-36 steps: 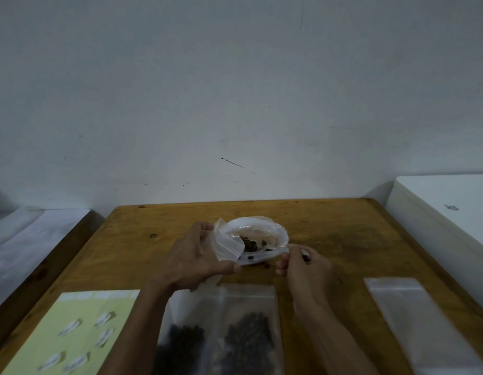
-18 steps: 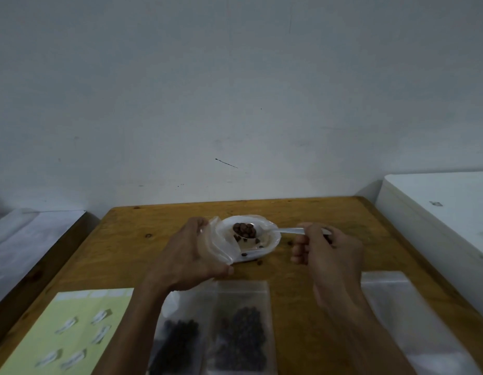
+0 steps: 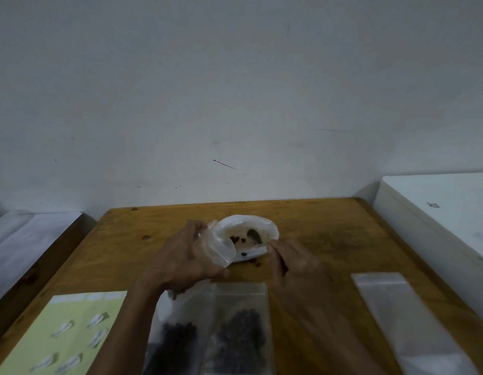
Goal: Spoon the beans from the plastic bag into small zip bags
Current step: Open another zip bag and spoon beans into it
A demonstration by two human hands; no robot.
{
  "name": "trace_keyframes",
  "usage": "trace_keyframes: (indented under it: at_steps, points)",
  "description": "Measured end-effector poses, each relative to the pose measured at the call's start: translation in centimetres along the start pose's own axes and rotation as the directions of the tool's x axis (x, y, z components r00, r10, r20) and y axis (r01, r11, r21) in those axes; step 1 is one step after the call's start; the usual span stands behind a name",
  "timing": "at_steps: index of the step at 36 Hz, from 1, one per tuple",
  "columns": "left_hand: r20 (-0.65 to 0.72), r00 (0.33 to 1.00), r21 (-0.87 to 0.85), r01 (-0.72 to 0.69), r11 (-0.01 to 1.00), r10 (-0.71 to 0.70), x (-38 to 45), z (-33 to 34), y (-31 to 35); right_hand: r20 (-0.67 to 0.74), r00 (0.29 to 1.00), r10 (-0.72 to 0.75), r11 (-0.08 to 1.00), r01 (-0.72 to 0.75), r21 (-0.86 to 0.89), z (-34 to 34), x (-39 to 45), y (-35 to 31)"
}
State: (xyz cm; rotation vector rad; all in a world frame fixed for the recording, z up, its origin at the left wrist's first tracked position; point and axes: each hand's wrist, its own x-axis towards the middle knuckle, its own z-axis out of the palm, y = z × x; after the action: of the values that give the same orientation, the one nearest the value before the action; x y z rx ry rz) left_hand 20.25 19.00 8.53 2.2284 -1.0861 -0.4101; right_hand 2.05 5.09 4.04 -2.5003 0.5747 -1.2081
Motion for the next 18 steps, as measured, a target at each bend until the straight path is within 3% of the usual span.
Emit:
trace_keyframes:
  at_steps: [4,12,18]
  points:
    - [0.05,0.999,0.028,-0.011,1.0,0.009,0.2,0.3,0.0,0.101,0.995,0.023,1.0,-0.021,-0.018,3.1,-0.4,1.3]
    - [0.075,0.997,0.051,0.013,0.999,-0.016,0.7,0.7,-0.7,0.034,0.976,0.214,0.949,-0.216,0.231,4.8,0.3,0.5]
    - [0.076,0.997,0.055,0.02,0.998,-0.024,1.0,0.9,-0.9,0.058,0.927,0.371,0.883,-0.371,0.286,4.6,0.4,1.2]
